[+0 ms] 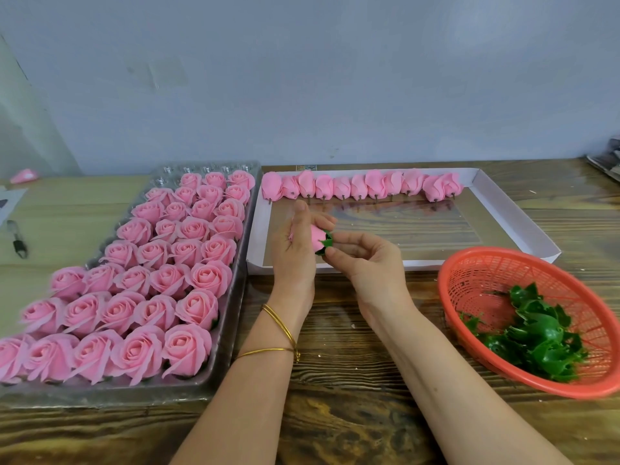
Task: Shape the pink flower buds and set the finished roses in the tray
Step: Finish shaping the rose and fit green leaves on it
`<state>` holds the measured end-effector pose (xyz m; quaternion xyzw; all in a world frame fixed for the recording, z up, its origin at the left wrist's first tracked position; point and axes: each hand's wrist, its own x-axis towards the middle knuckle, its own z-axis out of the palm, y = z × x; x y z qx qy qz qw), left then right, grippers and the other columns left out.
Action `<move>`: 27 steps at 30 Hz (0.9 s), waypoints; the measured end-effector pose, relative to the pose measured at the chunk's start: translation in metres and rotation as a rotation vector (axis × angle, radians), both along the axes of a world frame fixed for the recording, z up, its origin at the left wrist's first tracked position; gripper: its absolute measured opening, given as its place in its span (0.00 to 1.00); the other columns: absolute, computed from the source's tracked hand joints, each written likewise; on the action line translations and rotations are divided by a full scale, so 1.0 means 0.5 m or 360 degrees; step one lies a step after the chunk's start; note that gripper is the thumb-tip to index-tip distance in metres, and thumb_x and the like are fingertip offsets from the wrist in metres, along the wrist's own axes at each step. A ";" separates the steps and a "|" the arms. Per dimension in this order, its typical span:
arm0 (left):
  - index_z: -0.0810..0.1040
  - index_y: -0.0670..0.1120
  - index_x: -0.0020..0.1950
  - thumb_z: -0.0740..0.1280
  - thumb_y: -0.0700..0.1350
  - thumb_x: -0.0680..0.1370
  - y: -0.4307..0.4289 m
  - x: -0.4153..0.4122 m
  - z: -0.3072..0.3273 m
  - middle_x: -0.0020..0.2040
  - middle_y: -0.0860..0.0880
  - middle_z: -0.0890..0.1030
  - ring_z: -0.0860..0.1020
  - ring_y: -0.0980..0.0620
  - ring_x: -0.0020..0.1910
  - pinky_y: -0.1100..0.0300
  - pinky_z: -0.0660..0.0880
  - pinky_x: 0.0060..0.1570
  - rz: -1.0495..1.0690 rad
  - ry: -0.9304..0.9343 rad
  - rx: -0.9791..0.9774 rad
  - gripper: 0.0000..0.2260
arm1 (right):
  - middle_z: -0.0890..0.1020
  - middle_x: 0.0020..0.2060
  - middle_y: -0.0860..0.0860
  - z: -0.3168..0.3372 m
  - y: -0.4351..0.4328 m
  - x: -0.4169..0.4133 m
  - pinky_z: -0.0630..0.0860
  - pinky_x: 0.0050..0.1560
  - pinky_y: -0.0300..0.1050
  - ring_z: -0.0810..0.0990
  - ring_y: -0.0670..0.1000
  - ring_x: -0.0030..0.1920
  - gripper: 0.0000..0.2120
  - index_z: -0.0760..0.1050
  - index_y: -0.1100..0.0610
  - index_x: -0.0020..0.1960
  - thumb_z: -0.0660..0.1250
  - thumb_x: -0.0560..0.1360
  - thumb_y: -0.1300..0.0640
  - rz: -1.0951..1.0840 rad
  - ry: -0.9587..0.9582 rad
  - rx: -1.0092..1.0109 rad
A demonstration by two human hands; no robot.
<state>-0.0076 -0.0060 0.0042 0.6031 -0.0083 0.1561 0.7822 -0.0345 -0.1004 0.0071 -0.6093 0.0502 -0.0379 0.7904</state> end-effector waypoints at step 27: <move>0.85 0.53 0.38 0.57 0.56 0.82 0.002 -0.006 0.014 0.43 0.51 0.84 0.81 0.55 0.46 0.56 0.76 0.52 -0.0143 0.0147 -0.0057 0.21 | 0.85 0.47 0.60 0.005 -0.002 0.000 0.81 0.55 0.47 0.85 0.55 0.50 0.11 0.79 0.67 0.55 0.65 0.74 0.74 0.0176 0.0048 0.0316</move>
